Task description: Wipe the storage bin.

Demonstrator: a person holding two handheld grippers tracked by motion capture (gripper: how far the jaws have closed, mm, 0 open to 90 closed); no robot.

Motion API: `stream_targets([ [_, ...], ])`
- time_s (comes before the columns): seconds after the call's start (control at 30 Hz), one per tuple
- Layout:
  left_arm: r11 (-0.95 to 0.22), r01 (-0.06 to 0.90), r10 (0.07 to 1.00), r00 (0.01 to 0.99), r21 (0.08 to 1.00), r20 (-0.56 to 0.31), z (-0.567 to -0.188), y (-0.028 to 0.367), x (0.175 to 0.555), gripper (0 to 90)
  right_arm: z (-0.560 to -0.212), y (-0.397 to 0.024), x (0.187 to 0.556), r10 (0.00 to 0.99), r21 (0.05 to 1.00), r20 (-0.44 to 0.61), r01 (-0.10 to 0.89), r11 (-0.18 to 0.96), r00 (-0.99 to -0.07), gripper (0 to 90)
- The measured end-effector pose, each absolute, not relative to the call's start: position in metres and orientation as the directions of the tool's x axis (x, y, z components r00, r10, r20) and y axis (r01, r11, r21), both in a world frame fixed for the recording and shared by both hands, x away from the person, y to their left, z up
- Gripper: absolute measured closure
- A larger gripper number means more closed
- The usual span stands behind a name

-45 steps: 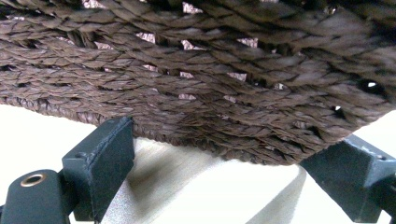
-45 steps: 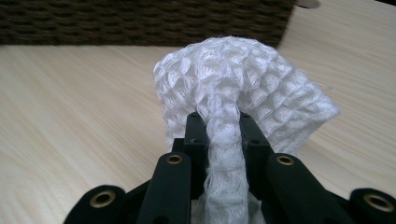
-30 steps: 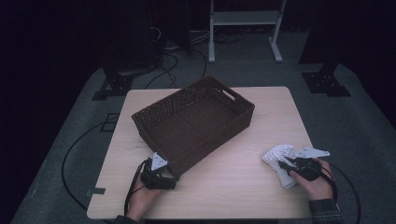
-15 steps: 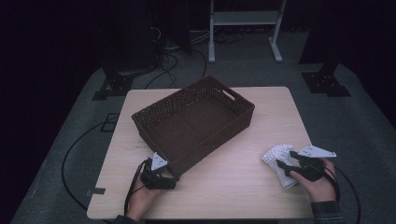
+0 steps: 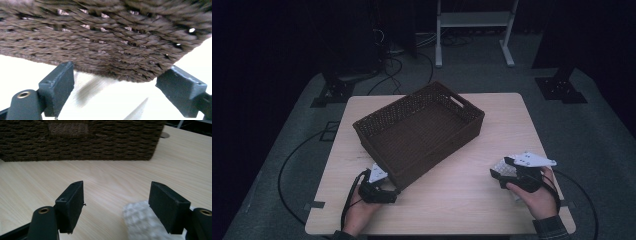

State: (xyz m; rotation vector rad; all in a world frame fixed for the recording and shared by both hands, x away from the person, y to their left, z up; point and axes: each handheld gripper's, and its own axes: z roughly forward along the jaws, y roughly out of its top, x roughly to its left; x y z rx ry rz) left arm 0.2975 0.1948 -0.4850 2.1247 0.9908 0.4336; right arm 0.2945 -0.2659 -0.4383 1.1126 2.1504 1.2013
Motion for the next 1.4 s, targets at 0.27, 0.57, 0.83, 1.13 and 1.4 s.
stream_targets([
  [0.27,-0.446,0.498,0.726,0.687,0.743,-0.025,-0.472,0.199,0.288,39.4,-0.445,-0.243,0.300,0.795,0.838,0.004,0.436,0.329,-0.607,27.2],
  [0.57,-0.398,0.513,0.716,0.692,0.761,-0.091,-0.454,0.222,0.281,76.6,-0.455,-0.231,0.307,0.780,0.821,0.004,0.447,0.354,-0.625,27.8],
  [0.83,-0.382,0.508,0.750,0.658,0.772,-0.062,-0.434,0.248,0.298,89.9,-0.460,-0.222,0.311,0.766,0.811,-0.002,0.447,0.378,-0.643,27.9],
  [1.13,-0.350,0.463,0.784,0.621,0.815,-0.016,-0.403,0.273,0.332,90.0,-0.463,-0.219,0.314,0.763,0.804,-0.006,0.450,0.388,-0.646,28.3],
  [1.4,-0.332,0.437,0.798,0.603,0.836,0.001,-0.383,0.289,0.366,90.0,-0.463,-0.219,0.315,0.764,0.802,-0.010,0.451,0.391,-0.645,28.3],
])
